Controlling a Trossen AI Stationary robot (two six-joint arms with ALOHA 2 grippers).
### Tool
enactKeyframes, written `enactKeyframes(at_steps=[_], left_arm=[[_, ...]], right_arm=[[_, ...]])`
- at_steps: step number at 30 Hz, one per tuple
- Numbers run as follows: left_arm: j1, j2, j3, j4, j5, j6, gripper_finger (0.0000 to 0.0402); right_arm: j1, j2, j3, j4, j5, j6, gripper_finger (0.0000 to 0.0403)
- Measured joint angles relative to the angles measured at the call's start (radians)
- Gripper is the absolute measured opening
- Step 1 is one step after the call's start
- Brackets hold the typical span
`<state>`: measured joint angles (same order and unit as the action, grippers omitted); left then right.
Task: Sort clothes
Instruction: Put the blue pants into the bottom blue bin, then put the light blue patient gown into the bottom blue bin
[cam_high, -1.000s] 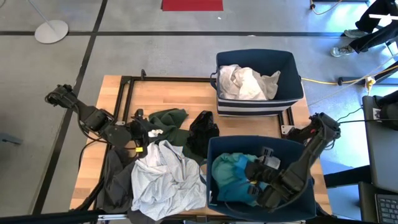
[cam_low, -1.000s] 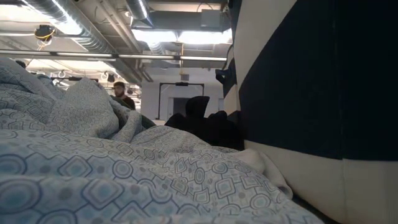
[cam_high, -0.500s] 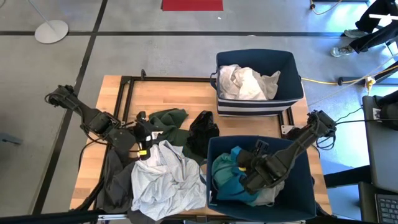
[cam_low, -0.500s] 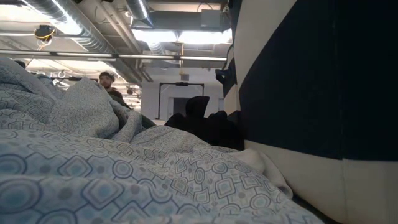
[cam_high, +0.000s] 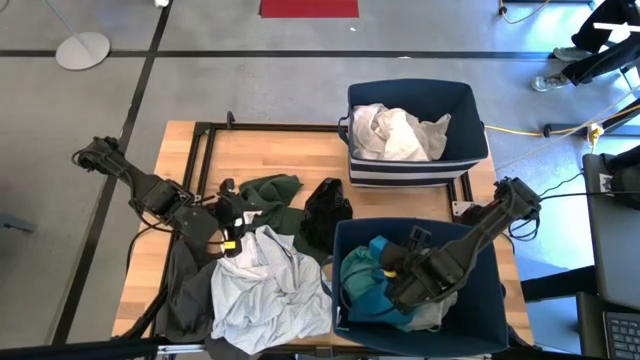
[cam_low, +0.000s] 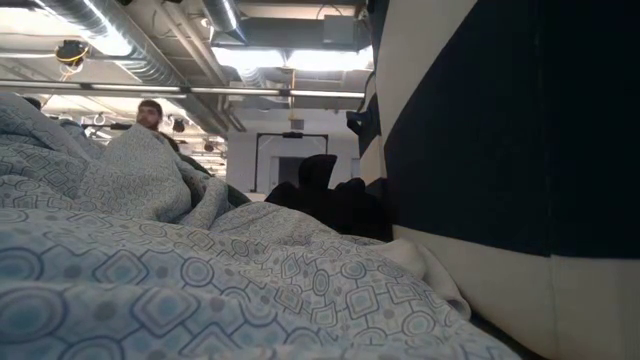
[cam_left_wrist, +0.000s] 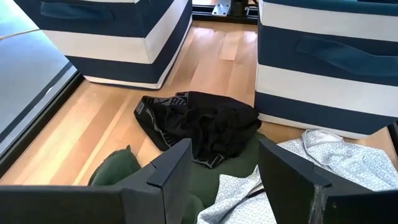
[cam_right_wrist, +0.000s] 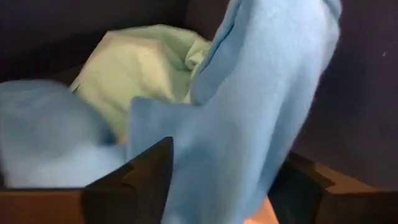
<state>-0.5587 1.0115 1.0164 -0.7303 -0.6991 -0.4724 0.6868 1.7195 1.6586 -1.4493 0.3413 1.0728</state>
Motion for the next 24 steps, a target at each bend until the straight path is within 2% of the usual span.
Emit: enactKeyframes(at_steps=[3, 11, 24], left_arm=[[0.000, 0.000, 0.000, 0.000, 0.001, 0.000, 0.0173], [-0.015, 0.020, 0.000, 0.002, 0.052, -0.063, 0.0172], [-0.195, 0.262, 0.000, 0.017, 0.252, -0.151, 0.0172]], right_arm=[[0.012, 0.000, 0.045, -0.034, -0.024, -0.001, 0.0252], [0.087, -0.001, 0.165, -0.089, 0.082, 0.013, 0.0261], [0.172, -0.002, 0.200, -0.087, 0.200, 0.077, 0.0261]])
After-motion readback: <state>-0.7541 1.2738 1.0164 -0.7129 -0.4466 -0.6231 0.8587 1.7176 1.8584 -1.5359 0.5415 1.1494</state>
